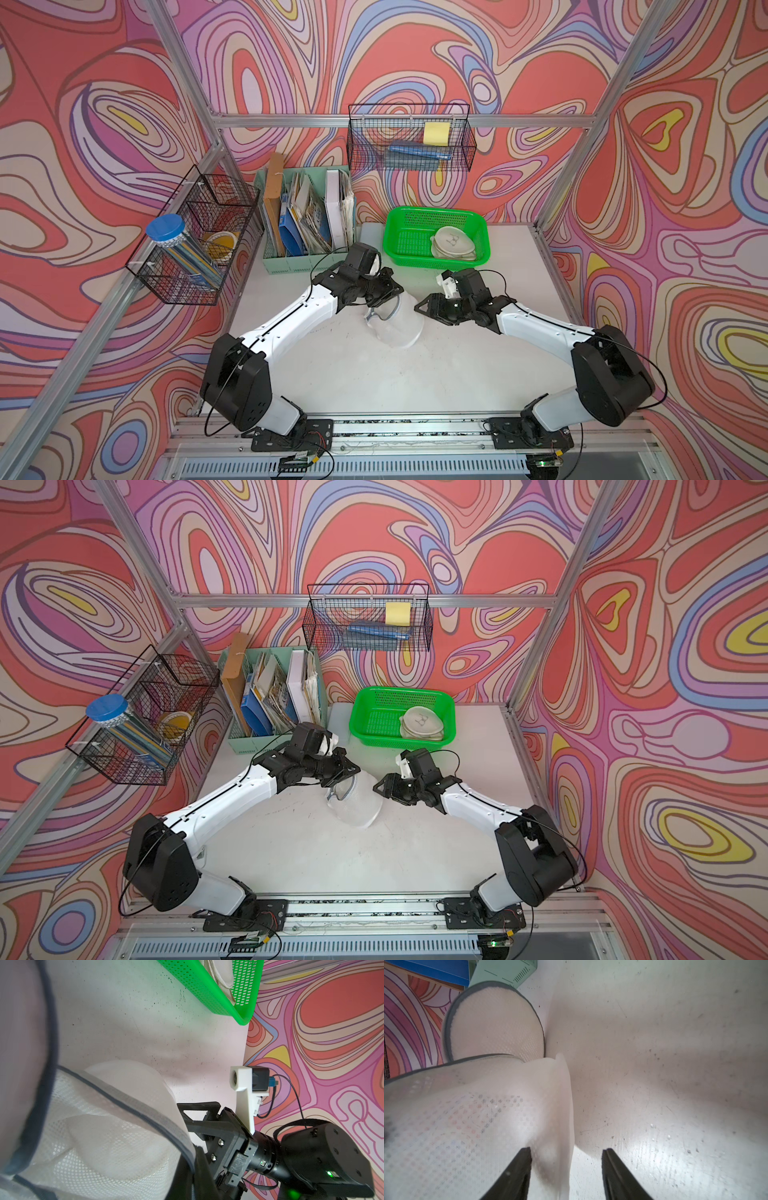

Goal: Turn the laundry bag inside out
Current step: Turn over the laundry bag at the center of the board.

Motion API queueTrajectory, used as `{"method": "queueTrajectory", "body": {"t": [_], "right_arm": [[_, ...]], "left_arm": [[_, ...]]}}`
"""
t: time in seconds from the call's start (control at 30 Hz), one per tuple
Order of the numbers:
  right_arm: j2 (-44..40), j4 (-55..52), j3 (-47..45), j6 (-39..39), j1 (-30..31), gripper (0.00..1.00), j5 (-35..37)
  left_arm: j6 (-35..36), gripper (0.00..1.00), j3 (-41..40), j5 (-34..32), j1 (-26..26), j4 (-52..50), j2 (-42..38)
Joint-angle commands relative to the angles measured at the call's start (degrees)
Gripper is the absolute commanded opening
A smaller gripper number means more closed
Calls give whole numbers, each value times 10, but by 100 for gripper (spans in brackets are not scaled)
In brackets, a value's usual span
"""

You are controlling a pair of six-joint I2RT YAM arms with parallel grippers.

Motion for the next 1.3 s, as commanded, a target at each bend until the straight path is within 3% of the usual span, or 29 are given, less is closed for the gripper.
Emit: {"method": "queueTrajectory", "body": {"t": [0.0,0.2,0.23,0.33,0.47,0.7,1.27], "right_arm": [[0,49,-10,29,-3,47,-34],[-8,88,-16,58,-9,1,-63],[-11,87,-13,60,-10,0,-61],[-26,70,2,58,-15,0,-58],[-64,-31,62,3,-20,0,-14],[-54,-147,149,-73,-19,0,2],[120,99,79,45,9,0,-87]], "left_arm": [[8,0,3,2,0,8,-7],[2,0,8,11,0,20,-9],[1,0,10,13,0,22,-9],[1,0,20,19,-1,29,-10],[1,0,27,28,-2,38,-11],[13,0,-5,29,-1,48,-2],[36,0,-45,34,-1,59,37]]}}
